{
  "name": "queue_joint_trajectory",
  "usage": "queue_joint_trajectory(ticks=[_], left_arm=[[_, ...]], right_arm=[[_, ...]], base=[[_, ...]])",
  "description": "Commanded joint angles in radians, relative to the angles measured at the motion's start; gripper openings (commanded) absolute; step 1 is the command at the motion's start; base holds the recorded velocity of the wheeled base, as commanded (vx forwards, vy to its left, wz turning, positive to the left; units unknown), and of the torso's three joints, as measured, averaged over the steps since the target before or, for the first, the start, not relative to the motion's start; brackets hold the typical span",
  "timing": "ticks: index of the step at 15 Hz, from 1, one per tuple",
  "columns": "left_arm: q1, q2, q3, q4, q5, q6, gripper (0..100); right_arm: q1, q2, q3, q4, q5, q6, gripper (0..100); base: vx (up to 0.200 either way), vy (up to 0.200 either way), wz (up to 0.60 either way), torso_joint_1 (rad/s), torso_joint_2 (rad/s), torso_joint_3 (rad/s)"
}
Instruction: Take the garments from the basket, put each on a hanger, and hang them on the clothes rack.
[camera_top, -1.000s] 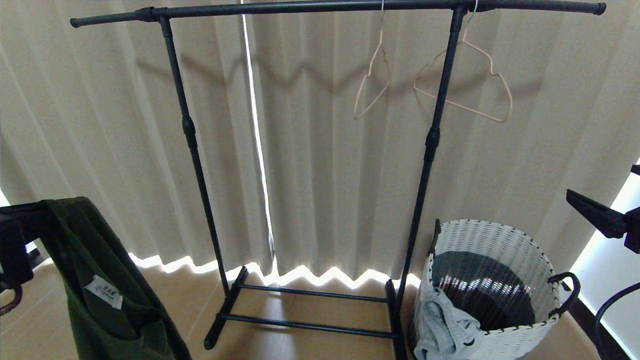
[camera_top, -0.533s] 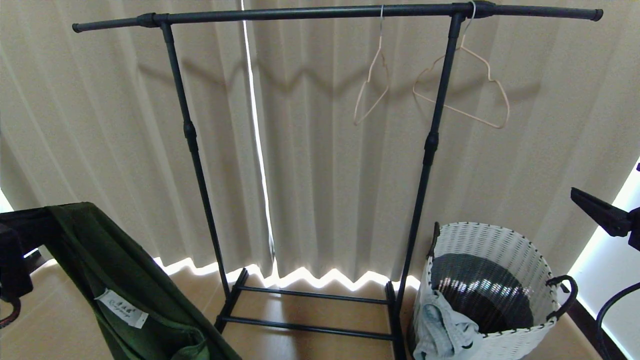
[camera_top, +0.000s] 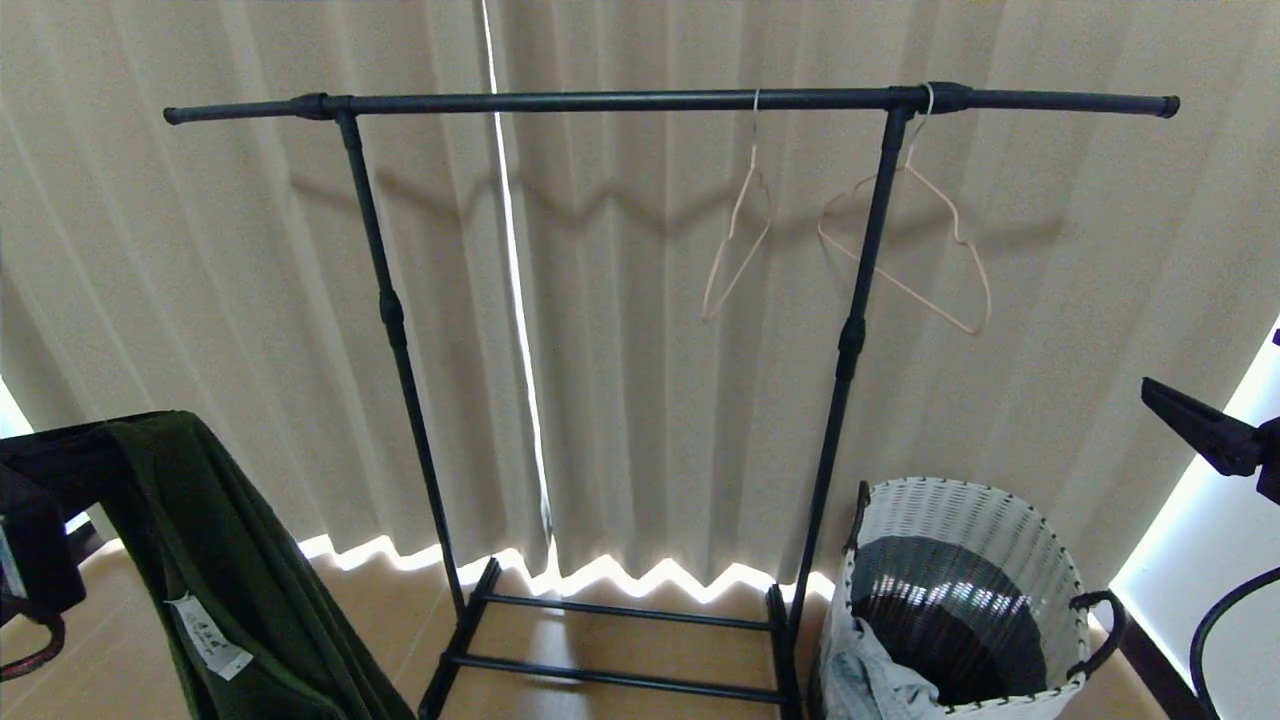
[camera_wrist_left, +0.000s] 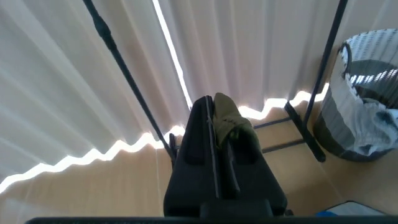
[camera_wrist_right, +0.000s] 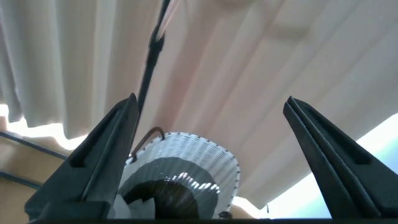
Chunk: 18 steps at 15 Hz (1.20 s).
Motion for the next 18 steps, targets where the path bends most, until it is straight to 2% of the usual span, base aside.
queue_joint_trajectory(ticks=[1, 4, 9, 15, 18], left_arm=[[0.000, -0.001, 0.006, -0.015, 0.002, -0.001, 0], [0.043, -0.001, 0.031, -0.055, 0.002, 0.005, 0], [0.048, -0.001, 0.036, -0.082, 0.002, 0.005, 0], [0.053, 0.008, 0.028, -0.082, 0.002, -0.005, 0], [0.056, 0.019, 0.022, -0.082, 0.002, -0.009, 0]], right_arm=[[0.000, 0.001, 0.001, -0.001, 0.001, -0.001, 100], [0.002, -0.007, 0.007, -0.001, 0.002, -0.001, 100], [0.005, -0.005, -0.005, -0.002, 0.005, -0.001, 100], [0.005, -0.025, -0.016, 0.016, 0.010, 0.004, 100], [0.008, -0.027, -0.028, 0.081, 0.011, 0.004, 100]], base=[[0.000, 0.000, 0.00, 0.188, -0.48, -0.286], [0.000, 0.000, 0.00, 0.198, -0.48, -0.285], [0.000, 0.000, 0.00, 0.191, -0.46, -0.258], [0.000, 0.000, 0.00, 0.026, -0.06, -0.034], [0.200, 0.000, 0.00, -0.007, 0.00, 0.002]])
